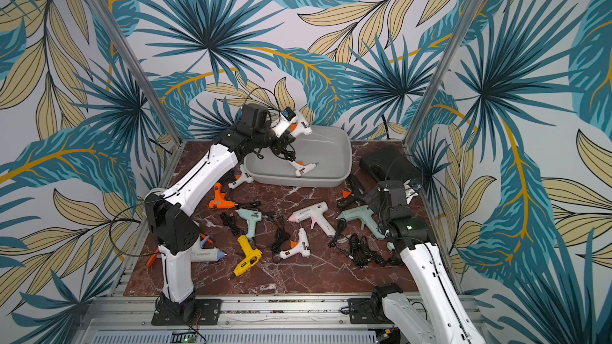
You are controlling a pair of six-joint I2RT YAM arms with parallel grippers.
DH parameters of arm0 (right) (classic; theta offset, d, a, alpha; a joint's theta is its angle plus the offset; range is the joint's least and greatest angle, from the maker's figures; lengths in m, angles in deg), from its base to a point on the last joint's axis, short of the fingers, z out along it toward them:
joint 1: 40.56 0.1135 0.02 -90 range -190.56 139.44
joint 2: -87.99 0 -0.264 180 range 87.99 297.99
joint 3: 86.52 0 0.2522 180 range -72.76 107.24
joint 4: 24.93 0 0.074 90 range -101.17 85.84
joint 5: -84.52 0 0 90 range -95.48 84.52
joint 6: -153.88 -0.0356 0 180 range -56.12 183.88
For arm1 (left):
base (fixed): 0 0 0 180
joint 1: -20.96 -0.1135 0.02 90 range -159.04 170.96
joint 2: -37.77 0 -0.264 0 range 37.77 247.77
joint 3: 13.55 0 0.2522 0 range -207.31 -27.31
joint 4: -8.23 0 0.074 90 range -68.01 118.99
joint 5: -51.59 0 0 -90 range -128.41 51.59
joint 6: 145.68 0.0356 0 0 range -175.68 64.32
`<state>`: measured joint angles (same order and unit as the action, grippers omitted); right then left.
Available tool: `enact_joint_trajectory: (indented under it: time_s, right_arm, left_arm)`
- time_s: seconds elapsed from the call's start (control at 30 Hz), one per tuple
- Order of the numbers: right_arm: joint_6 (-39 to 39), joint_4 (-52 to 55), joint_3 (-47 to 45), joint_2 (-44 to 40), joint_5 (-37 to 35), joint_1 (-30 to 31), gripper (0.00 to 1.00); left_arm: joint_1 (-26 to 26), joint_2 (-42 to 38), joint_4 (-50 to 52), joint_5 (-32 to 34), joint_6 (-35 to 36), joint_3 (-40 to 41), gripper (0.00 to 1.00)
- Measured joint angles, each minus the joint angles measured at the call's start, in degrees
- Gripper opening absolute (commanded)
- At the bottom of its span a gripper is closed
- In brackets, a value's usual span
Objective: Put the hot melt glue gun into the storage box
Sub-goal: Place the hot melt adhesive gun in the storage box.
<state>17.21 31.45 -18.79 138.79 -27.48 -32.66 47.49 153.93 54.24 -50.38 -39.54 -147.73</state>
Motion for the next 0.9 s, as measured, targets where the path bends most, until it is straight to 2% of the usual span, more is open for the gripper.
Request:
enact_joint_trajectory:
  time_s: [0.17,0.33,0.43,0.63,0.9]
  right_arm:
    - [0.02,-0.85,-0.11,0.11,1.03,0.00,1.00]
    - [0.02,-1.66,-0.11,0.81,1.73,0.00,0.99]
    - [0.04,-2.10,-0.11,1.36,2.10,0.00,0.99]
    - [0.26,-2.27,-0.11,1.60,2.80,0.00,0.99]
    - [0.24,-2.49,-1.11,1.60,3.34,0.00,1.00]
  left_arm:
    - [-2.89,5.42,-2.16,7.76,-10.19,-3.45,0.00]
    - [-3.39,11.82,0.22,10.97,-19.54,-8.24,0.00]
    - [-3.52,14.47,1.62,11.69,-23.80,-8.48,0.00]
    - [-4.35,18.97,3.37,12.20,-29.77,-8.48,0.00]
    - [-6.99,25.55,3.52,11.93,-32.06,-11.30,0.00]
